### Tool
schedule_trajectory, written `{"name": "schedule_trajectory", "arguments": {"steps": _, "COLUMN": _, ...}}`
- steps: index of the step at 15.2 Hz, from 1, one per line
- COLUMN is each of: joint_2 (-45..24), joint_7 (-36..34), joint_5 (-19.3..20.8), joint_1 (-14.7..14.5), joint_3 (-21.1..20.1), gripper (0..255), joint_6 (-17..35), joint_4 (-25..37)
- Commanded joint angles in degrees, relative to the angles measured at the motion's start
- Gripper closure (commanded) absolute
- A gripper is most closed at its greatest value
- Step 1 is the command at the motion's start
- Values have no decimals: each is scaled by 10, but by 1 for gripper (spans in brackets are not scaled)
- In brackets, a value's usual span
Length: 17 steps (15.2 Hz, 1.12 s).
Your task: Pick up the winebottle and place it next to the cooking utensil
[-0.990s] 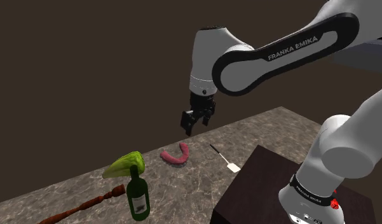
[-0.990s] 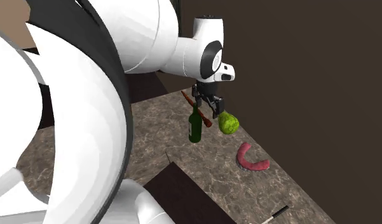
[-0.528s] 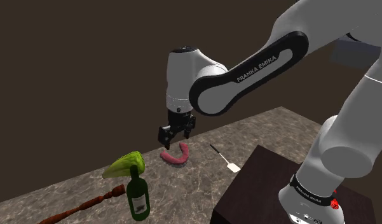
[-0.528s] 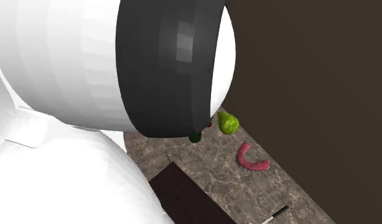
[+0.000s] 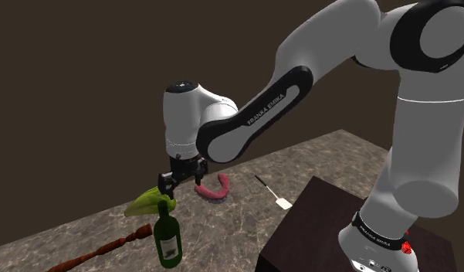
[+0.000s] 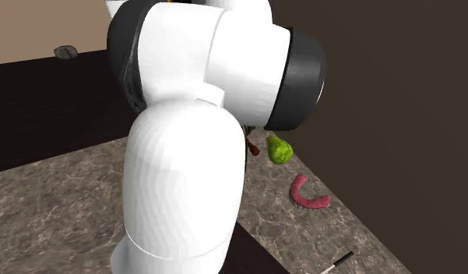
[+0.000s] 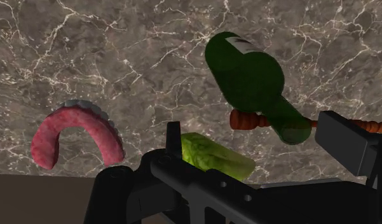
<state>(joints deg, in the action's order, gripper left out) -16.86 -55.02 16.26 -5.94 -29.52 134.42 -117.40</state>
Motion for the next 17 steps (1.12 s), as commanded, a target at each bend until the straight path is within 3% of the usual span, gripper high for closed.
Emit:
{"name": "schedule_trajectory", "arguments": {"steps": 1, "joint_2": -48, "joint_7": -31, "joint_5": 30, "joint_1": -21, "joint_3": 11, "gripper": 0, "joint_6": 2, "joint_4": 40}}
{"name": "schedule_trajectory", "arguments": {"steps": 6, "joint_2": -149, "joint_7": -77, "joint_5": 73, "joint_1": -74, "joint_3": 38, "gripper": 0, "joint_6": -10, "joint_4": 148}}
{"name": "schedule_trajectory", "arguments": {"steps": 17, "joint_2": -191, "joint_7": -90, "joint_5": 96, "joint_1": -85, "joint_3": 57, "gripper": 0, "joint_6": 24, "joint_4": 154}}
